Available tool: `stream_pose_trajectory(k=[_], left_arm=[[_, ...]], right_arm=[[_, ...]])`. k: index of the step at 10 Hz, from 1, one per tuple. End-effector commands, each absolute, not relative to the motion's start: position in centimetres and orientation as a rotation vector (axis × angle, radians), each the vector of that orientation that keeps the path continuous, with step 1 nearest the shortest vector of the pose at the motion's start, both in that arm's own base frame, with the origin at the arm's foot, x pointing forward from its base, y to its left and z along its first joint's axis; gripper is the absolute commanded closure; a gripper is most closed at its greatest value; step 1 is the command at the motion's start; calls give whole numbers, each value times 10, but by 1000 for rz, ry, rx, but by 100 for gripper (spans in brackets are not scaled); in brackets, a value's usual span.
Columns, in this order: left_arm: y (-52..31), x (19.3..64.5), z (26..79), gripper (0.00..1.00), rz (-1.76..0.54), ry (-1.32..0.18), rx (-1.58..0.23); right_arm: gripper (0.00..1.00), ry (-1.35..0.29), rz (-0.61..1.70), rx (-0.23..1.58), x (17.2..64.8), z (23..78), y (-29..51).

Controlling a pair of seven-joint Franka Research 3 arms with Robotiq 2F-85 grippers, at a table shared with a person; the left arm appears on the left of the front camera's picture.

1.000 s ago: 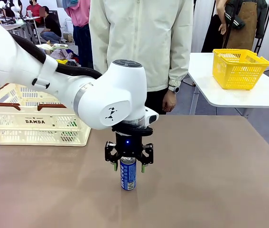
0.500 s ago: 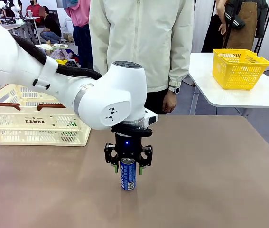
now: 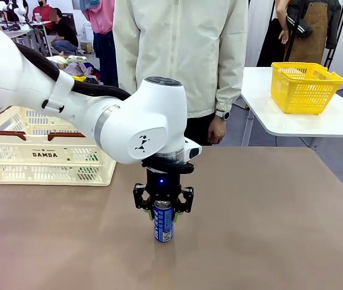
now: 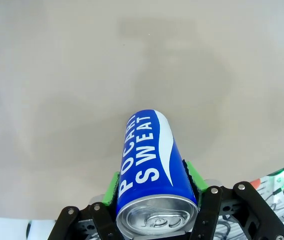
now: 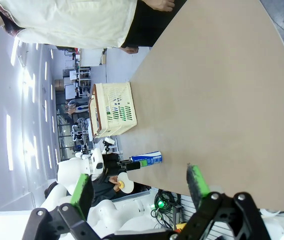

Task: Place the drinks into the Shopping basket.
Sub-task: Pick up one drink and place it into the Shopping basket.

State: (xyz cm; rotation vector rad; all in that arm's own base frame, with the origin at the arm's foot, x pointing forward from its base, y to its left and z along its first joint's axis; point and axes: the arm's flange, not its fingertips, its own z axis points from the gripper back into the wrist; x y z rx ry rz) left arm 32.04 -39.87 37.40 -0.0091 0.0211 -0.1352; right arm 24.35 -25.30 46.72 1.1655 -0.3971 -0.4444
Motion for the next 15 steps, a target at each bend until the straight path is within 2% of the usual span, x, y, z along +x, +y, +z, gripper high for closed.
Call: stream_pose_trajectory(k=[1,4,7,10,12,15], left_arm=[[-399,319,373,100,-158,34,-6],[-399,316,391,100,-162,-1,20],[-392,295,471,100,-181,-17,-2],[-375,280,540,100,-187,-97,3],[-368,280,548,100,-113,-101,-6],[-381,274,547,100,-168,-118,3]], right_arm=[[0,-411,-428,1169,243,467,-254],[0,-411,-428,1169,243,467,-254],[0,-411,-428,1169,243,467,-254],[0,-411,-428,1169,243,467,-254],[0,-411,-428,1169,243,467,-254],[0,-411,-428,1169,243,467,-254]])
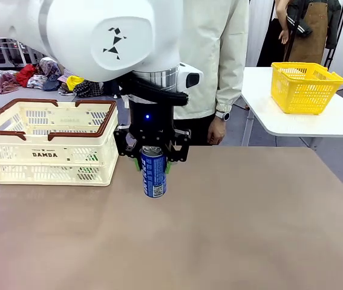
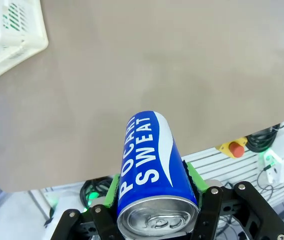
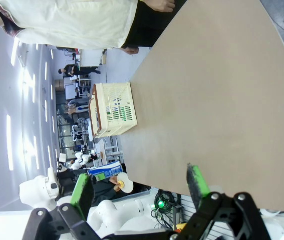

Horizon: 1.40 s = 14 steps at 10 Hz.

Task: Place the drinks into the Shopping basket.
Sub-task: Pick up one drink and place it into the Shopping basket.

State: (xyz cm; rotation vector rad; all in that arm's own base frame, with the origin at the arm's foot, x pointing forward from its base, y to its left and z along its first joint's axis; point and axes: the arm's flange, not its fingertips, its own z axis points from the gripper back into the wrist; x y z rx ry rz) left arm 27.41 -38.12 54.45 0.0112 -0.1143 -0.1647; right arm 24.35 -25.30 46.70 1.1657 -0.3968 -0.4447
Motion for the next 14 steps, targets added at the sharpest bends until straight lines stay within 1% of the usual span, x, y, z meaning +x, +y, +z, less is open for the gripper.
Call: stream_pose_trajectory(k=[1,3,5,6,7,8,9,10,11,12,13,14], left_arm=[[-381,274,547,100,-168,-118,3],[-384,273,542,100,-171,-110,14],[-340,302,599,100,-160,-251,-96],[-306,323,628,100,-160,-247,-156],[-270,344,652,100,-189,-190,-209],[-228,368,673,100,-200,-204,-236],[-192,389,686,100,-141,-253,-220],[-156,408,692,100,-170,-281,-225],[-119,428,690,100,-85,-338,-162],[-79,442,683,100,-90,-325,-197],[-41,452,676,100,-12,-326,-193],[-8,456,670,100,59,-320,-234]], right_arm=[[0,-411,-428,1169,243,467,-254],[0,-411,-428,1169,243,467,-254],[0,-411,-428,1169,243,467,-254],[0,-411,-428,1169,243,467,-254],[0,-411,-428,1169,243,467,-254],[0,-411,-428,1169,243,467,-254],[0,-411,-428,1169,243,467,-254],[0,-411,-428,1169,243,467,-254],[0,-411,-428,1169,243,467,-254],[0,-411,-428,1169,243,467,-254],[0,-411,-428,1169,243,467,-254],[0,-411,-428,1169,243,467,-254]])
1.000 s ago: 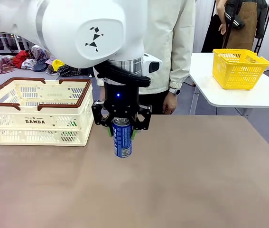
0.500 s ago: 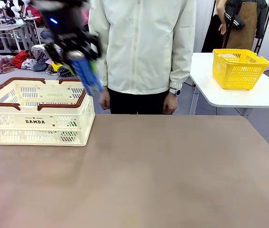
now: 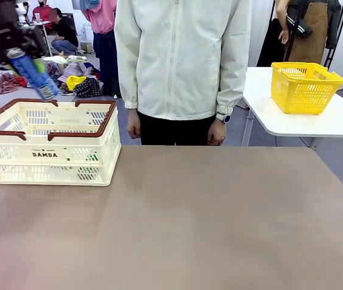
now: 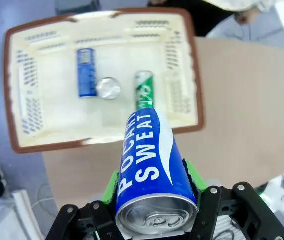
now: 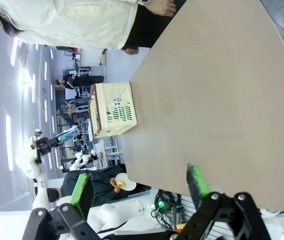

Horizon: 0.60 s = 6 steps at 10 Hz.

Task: Place the drinks into the Shopping basket.
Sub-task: Pick up one drink and place it into the Shopping basket.

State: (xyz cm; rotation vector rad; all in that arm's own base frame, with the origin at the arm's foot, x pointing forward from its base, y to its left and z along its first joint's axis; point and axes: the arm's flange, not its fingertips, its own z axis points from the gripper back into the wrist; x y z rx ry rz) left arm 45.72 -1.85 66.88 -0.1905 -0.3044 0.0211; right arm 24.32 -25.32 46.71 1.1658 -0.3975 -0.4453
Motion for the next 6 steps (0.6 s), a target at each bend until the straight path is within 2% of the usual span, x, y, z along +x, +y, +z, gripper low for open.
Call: stream_pose_trajectory(k=[1,2,3,6], left_arm=[[18,456,666,100,178,-324,-216],[29,451,670,100,354,-290,-306],[14,462,662,100,95,-299,-195],[14,462,662,100,95,-299,-195]], right_arm=[[0,-411,-428,1169,243,467,-254],[0,-411,-428,1169,243,467,-254],[0,-411,-428,1169,243,467,-254],[0,-411,-428,1169,243,467,-254]])
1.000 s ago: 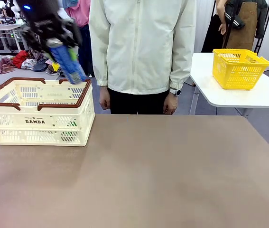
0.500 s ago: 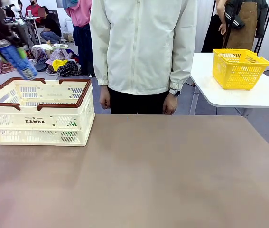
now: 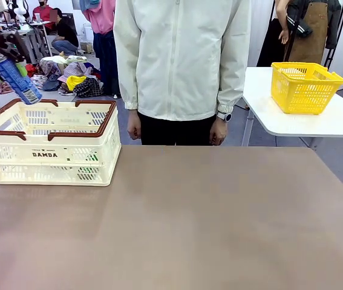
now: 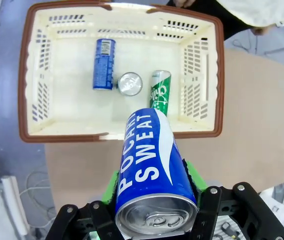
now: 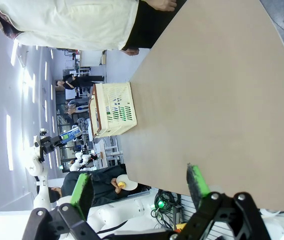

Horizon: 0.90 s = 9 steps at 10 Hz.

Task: Place the drinks into the Shopping basket.
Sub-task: Pick up one drink and place it into the Shopping basket.

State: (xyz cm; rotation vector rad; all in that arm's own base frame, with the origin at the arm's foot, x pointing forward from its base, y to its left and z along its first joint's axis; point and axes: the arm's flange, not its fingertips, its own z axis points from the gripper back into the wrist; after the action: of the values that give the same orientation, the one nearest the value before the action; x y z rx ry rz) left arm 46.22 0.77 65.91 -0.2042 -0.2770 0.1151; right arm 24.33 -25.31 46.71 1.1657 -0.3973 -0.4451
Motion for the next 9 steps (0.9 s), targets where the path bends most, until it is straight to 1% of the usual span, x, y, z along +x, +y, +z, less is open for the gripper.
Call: stream_pose_trajectory(k=[1,2,3,4,5,6,8,9], left_arm=[[14,462,662,100,95,-299,-195],[8,462,659,100,115,-277,-204],[4,482,658,100,57,-268,-172],[5,505,649,100,-17,-195,-117],[8,523,636,100,-85,-139,-57],[13,534,625,100,-95,-129,-1],[31,561,602,100,-146,-101,28],[41,577,582,100,-184,-70,67]], right_arm=[[0,-411,-428,1169,243,467,-254],[0,-411,-428,1169,243,467,-254],[0,-411,-428,1169,243,467,-254],[0,-411,-428,1169,243,467,-254],[0,-411,-428,1169,243,467,-254],[0,-411,-428,1169,243,467,-254],[0,-411,-428,1169,243,467,-254],[0,-411,-428,1169,243,467,-254]])
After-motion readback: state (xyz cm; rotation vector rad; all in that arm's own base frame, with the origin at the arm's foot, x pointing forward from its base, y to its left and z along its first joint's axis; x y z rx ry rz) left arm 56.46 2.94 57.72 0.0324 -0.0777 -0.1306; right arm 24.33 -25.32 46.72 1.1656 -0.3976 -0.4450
